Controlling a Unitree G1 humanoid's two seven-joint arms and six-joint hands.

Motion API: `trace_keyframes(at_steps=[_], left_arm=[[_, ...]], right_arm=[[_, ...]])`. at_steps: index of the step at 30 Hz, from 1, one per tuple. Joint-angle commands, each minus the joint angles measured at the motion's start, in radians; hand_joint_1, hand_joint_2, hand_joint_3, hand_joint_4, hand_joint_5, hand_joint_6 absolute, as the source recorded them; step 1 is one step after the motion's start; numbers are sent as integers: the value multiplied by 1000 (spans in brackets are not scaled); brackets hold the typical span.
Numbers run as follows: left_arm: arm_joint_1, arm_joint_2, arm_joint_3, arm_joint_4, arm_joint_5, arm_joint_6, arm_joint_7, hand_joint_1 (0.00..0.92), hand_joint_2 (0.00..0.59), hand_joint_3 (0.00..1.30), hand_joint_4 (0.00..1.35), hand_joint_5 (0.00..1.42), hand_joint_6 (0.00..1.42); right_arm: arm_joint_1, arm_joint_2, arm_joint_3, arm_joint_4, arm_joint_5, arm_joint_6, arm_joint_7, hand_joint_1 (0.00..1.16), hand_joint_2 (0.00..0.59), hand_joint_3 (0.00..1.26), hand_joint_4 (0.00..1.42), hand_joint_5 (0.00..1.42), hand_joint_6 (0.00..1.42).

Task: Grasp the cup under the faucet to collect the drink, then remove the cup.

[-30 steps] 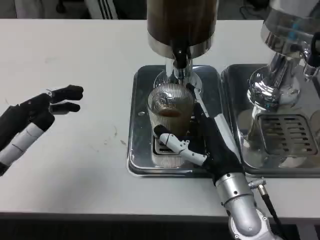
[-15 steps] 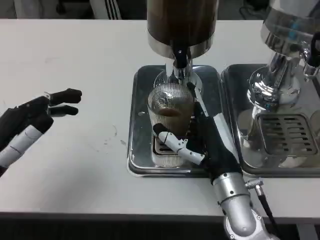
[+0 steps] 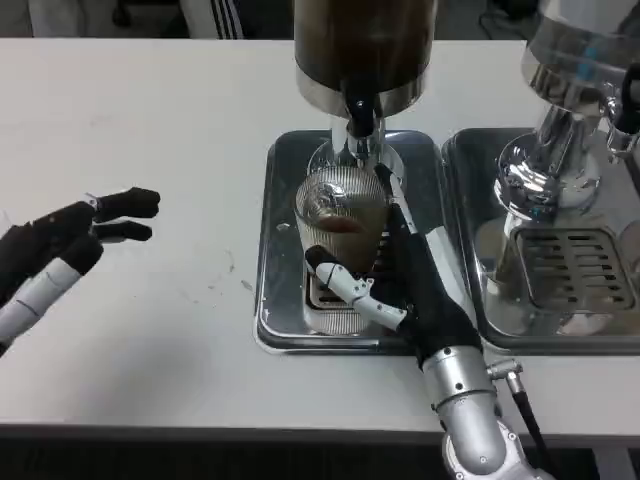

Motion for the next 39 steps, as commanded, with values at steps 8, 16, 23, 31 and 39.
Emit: trace_keyframes(at_steps=[8, 16, 23, 31, 39], left_arm=[[43, 25, -7, -25, 5, 26, 1, 0, 105, 298, 249, 309, 223], [59, 31, -4, -34, 4, 31, 3, 0, 103, 313, 264, 311, 223], [64, 33, -5, -39, 5, 35, 1, 0, 103, 317, 265, 311, 230], [57, 33, -11, -30, 8, 35, -6, 0, 96, 326, 275, 318, 240], [56, 33, -15, -23, 13, 32, -6, 0, 92, 330, 277, 321, 243]], right_arm=[[-9, 48, 10, 48, -9, -4, -65, 590, 213, 0, 82, 111, 164], [-13, 65, 25, 75, -28, -35, -147, 612, 215, 89, 222, 266, 325], [-10, 76, 29, 90, -50, -63, -255, 653, 217, 210, 372, 416, 487], [-5, 83, 33, 100, -78, -76, -359, 672, 213, 296, 464, 514, 595], [-1, 82, 39, 108, -96, -89, -416, 679, 213, 325, 510, 573, 657]])
